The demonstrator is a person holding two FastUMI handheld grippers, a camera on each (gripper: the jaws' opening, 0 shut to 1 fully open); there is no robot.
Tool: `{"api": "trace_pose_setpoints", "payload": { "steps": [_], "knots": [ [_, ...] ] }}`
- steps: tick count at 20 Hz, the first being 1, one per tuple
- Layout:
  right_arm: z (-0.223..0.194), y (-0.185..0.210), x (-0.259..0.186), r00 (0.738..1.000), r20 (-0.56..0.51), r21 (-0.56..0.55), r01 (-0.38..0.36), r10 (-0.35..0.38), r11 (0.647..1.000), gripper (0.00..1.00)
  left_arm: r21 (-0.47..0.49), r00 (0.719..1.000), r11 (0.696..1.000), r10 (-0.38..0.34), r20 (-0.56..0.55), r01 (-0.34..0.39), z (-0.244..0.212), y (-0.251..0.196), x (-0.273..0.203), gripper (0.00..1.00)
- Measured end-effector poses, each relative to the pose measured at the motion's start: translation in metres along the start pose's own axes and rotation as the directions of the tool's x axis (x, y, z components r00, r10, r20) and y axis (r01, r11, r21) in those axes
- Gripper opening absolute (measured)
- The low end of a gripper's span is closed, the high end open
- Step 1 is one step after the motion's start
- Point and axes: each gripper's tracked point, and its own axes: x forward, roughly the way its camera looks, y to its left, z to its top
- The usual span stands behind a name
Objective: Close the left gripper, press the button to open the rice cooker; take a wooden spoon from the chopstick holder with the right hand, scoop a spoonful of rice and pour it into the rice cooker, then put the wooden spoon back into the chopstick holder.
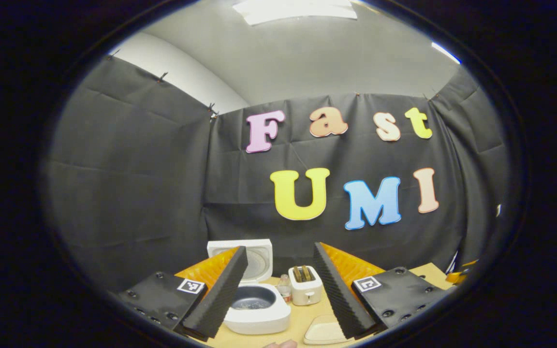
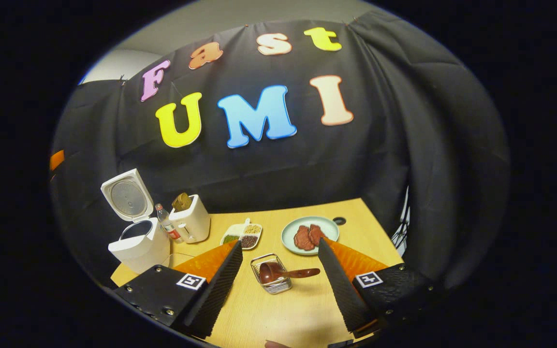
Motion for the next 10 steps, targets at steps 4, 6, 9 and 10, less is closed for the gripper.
{"api": "trace_pose_setpoints", "payload": {
  "steps": [4, 6, 9, 10],
  "knots": [
    [-0.043, -0.052, 0.058, 1.0, 0.011, 0.073, 0.028, -0.029, 0.997, 0.97, 0.046, 0.995, 0.995, 0.088, -0.044, -0.086, -0.005, -0.007, -0.026, 0.96],
    [-0.063, -0.056, 0.082, 1.0, -0.009, 0.145, 0.001, 0.001, 0.989, 0.92, 0.083, 0.993, 0.993, 0.095, -0.074, -0.088, -0.012, -0.021, -0.038, 0.96],
    [-0.088, -0.052, 0.112, 0.997, -0.06, 0.236, -0.023, 0.039, 0.972, 0.92, 0.104, 0.992, 0.992, 0.078, -0.104, -0.067, -0.022, -0.044, -0.048, 0.96],
    [-0.089, -0.046, 0.117, 0.996, -0.066, 0.262, -0.041, 0.06, 0.964, 0.93, 0.106, 0.99, 0.992, 0.076, -0.12, -0.063, -0.028, -0.048, -0.05, 0.96]
  ]
}}
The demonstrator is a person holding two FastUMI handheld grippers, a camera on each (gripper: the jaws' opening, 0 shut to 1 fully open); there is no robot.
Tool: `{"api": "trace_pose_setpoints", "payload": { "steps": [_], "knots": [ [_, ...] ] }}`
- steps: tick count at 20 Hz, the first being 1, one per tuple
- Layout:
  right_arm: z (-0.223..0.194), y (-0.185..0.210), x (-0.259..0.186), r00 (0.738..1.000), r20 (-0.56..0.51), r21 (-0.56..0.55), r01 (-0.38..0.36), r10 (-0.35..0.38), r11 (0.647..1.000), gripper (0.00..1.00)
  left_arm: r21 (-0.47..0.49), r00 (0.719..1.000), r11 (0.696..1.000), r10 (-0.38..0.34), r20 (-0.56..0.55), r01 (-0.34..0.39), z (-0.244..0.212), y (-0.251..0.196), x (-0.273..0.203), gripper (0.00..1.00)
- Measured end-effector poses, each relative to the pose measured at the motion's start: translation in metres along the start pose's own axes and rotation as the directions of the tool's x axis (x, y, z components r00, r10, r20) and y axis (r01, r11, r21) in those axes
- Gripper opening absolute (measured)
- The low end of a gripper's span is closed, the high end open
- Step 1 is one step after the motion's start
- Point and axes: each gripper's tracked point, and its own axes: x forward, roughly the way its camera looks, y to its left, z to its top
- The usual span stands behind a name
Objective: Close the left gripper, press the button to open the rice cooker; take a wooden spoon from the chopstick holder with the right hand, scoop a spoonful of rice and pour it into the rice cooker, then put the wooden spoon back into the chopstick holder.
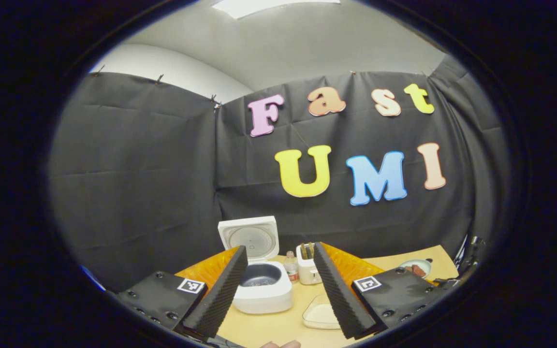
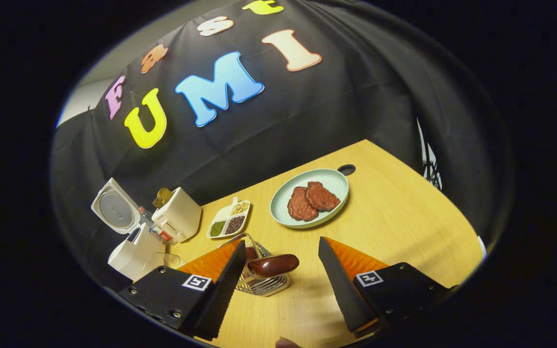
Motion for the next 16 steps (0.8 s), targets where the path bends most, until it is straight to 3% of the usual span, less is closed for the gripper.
{"api": "trace_pose_setpoints", "payload": {
  "steps": [1, 2, 3, 6, 7, 8, 9, 11, 13, 16],
  "knots": [
    [-0.001, 0.003, 0.006, 1.0, -0.006, 0.024, -0.004, 0.004, 1.0, 0.89, 0.001, 1.0, 1.0, 0.003, -0.024, -0.003, -0.007, -0.002, -0.002, 0.97],
    [-0.003, 0.006, 0.01, 1.0, -0.01, 0.04, -0.016, 0.017, 0.999, 0.75, -0.004, 0.999, 1.0, 0.003, -0.04, -0.003, -0.011, -0.003, -0.006, 0.97],
    [-0.004, 0.009, 0.013, 0.999, -0.022, 0.058, -0.026, 0.027, 0.998, 0.7, -0.002, 0.999, 1.0, 0.004, -0.045, -0.004, -0.011, -0.003, -0.01, 0.99],
    [-0.01, 0.023, 0.024, 0.995, -0.038, 0.116, -0.084, 0.089, 0.99, 0.7, 0.051, 0.999, 0.998, 0.023, -0.035, -0.021, -0.007, 0.007, -0.021, 0.99],
    [-0.004, 0.019, 0.021, 0.999, -0.024, 0.119, -0.042, 0.045, 0.992, 0.7, 0.061, 0.999, 0.998, 0.028, -0.034, -0.026, -0.006, 0.01, -0.023, 0.99],
    [-0.004, 0.017, 0.021, 0.999, -0.007, 0.132, -0.041, 0.042, 0.99, 0.31, 0.063, 0.999, 0.997, 0.034, -0.037, -0.032, -0.009, 0.014, -0.027, 0.99],
    [-0.006, 0.02, 0.025, 0.999, -0.015, 0.15, -0.049, 0.052, 0.988, 0.27, 0.061, 0.998, 0.998, 0.037, -0.042, -0.034, -0.011, 0.017, -0.03, 0.99],
    [-0.008, 0.03, 0.027, 0.997, -0.03, 0.169, -0.064, 0.07, 0.983, 0.31, 0.056, 0.998, 0.998, 0.043, -0.044, -0.041, -0.015, 0.027, -0.037, 0.99],
    [-0.001, 0.034, 0.021, 0.996, -0.029, 0.175, -0.072, 0.079, 0.982, 0.24, 0.048, 0.998, 0.997, 0.056, -0.037, -0.055, -0.016, 0.04, -0.042, 0.99],
    [0.008, 0.048, 0.017, 0.996, -0.032, 0.137, -0.081, 0.086, 0.987, 0.23, 0.015, 0.998, 0.999, 0.053, -0.019, -0.053, -0.017, 0.06, -0.048, 0.99]
  ]
}}
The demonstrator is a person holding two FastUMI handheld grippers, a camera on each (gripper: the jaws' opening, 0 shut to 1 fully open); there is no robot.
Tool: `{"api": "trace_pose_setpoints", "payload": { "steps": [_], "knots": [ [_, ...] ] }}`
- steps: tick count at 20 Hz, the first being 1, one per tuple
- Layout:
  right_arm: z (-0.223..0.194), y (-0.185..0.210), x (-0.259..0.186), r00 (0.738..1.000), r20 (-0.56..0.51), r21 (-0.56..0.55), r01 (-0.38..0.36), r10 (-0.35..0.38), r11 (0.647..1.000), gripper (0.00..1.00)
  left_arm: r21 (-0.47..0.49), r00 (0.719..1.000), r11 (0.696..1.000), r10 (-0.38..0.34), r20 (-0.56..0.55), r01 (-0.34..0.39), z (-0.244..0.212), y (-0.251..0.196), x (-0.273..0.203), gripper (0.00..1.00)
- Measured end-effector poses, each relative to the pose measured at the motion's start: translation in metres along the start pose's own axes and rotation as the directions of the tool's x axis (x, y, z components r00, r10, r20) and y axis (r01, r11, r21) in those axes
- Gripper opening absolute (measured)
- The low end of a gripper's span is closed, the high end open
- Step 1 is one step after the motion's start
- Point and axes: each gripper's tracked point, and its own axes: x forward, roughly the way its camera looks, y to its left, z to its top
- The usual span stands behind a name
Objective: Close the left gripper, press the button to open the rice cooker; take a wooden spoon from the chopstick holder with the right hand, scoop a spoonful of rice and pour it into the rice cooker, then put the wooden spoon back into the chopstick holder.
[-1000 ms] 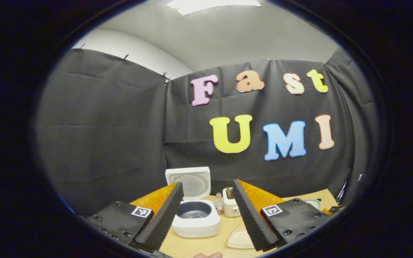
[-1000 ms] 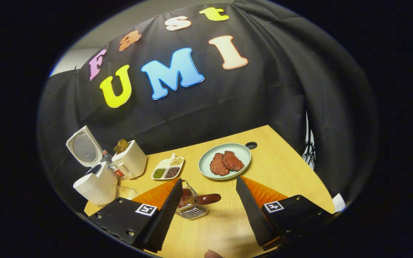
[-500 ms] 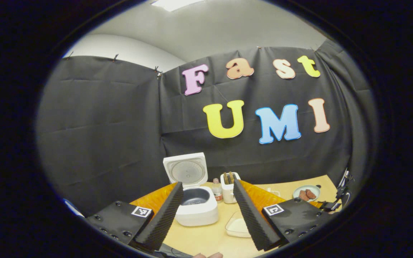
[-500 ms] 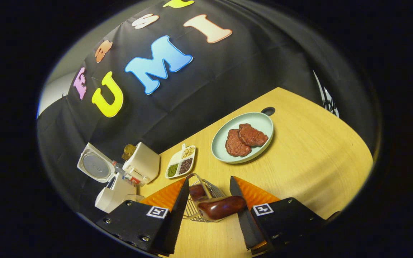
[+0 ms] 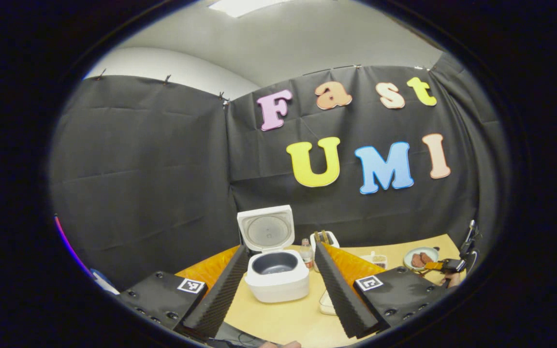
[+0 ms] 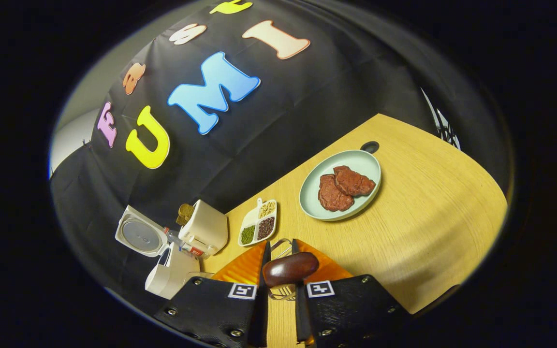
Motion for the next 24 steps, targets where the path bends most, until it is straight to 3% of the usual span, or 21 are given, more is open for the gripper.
{"api": "trace_pose_setpoints", "payload": {
  "steps": [5, 9, 14, 17, 19, 24],
  "knots": [
    [0.04, 0.046, -0.017, 0.999, 0.034, -0.074, 0.008, -0.005, 0.997, 0.23, -0.036, 0.999, 0.999, 0.017, 0.041, -0.015, 0.003, 0.062, -0.002, 0.98],
    [0.053, 0.121, -0.046, 0.998, 0.029, -0.112, -0.055, 0.059, 0.992, 0.23, -0.083, 0.996, 0.996, -0.004, 0.091, 0.012, 0.007, 0.105, 0.002, 0.97],
    [0.019, 0.203, -0.061, 0.997, 0.013, -0.3, -0.066, 0.074, 0.952, 0.23, -0.122, 0.992, 0.988, -0.081, 0.093, 0.092, -0.005, 0.136, 0.016, 0.99],
    [-0.025, 0.235, -0.052, 0.993, -0.062, -0.355, -0.115, 0.099, 0.928, 0.23, -0.145, 0.995, 0.985, -0.083, 0.053, 0.09, -0.017, 0.152, 0.026, 0.97],
    [-0.045, 0.238, -0.036, 0.99, -0.102, -0.345, -0.126, 0.097, 0.93, 0.23, -0.151, 0.996, 0.985, -0.082, 0.04, 0.088, -0.021, 0.158, 0.034, 0.96],
    [-0.077, 0.216, 0.016, 0.981, -0.188, -0.367, -0.108, 0.04, 0.924, 0.23, -0.13, 0.999, 0.992, -0.004, -0.034, -0.001, -0.046, 0.174, 0.048, 0.96]
  ]
}}
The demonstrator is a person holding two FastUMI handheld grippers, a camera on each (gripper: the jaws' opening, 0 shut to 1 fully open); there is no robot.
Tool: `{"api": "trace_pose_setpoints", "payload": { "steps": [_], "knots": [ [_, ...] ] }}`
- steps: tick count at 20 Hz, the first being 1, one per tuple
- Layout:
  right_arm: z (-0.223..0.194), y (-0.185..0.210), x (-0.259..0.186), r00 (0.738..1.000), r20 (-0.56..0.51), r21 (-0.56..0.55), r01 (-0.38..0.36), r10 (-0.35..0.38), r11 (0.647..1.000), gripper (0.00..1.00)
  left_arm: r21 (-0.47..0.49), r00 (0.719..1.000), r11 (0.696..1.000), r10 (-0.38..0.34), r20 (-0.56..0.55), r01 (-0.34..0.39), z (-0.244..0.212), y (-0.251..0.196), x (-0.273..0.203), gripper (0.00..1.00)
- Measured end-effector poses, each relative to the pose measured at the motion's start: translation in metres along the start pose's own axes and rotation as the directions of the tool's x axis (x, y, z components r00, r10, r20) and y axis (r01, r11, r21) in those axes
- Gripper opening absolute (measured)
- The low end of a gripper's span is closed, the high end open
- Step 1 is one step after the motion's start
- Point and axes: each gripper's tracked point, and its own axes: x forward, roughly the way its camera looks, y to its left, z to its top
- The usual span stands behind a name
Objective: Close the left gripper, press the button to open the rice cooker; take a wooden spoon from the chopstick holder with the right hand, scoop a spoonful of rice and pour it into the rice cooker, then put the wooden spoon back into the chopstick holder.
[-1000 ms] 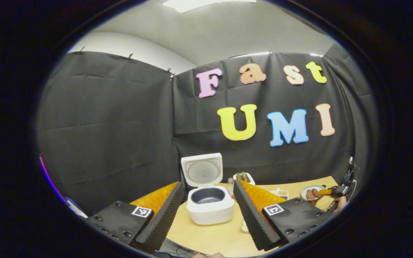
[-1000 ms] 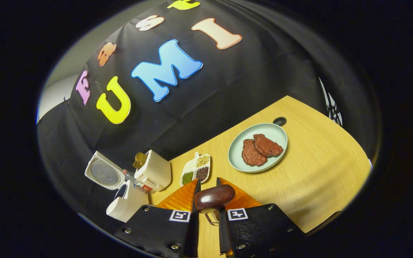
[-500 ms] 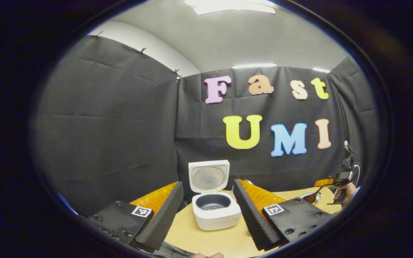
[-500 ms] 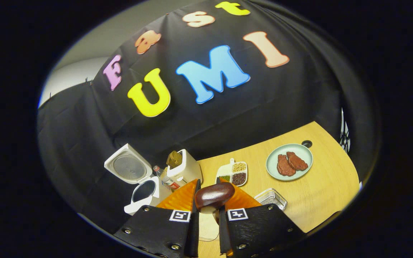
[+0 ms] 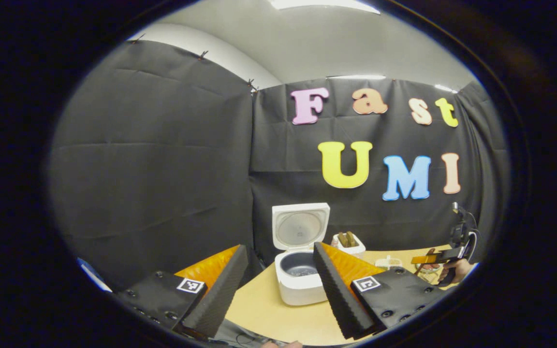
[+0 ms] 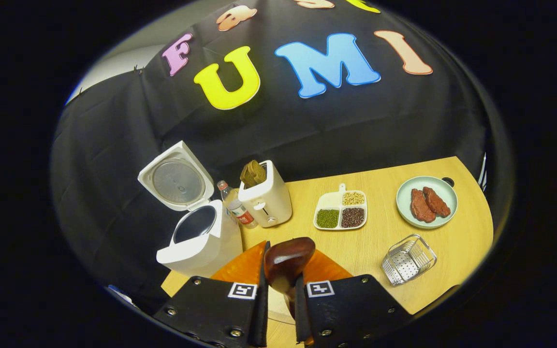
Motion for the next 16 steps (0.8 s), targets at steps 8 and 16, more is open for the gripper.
{"api": "trace_pose_setpoints", "payload": {
  "steps": [8, 16],
  "knots": [
    [-0.051, 0.005, 0.066, 0.994, -0.094, -0.166, 0.04, -0.056, 0.985, 0.23, 0.026, 0.994, 0.995, 0.096, -0.06, -0.095, -0.02, 0.02, 0.004, 0.95],
    [-0.084, 0.06, 0.093, 0.977, -0.21, -0.075, -0.053, 0.037, 0.996, 0.23, 0.018, 0.983, 0.986, 0.165, -0.086, -0.164, -0.03, 0.041, -0.003, 0.96]
  ]
}}
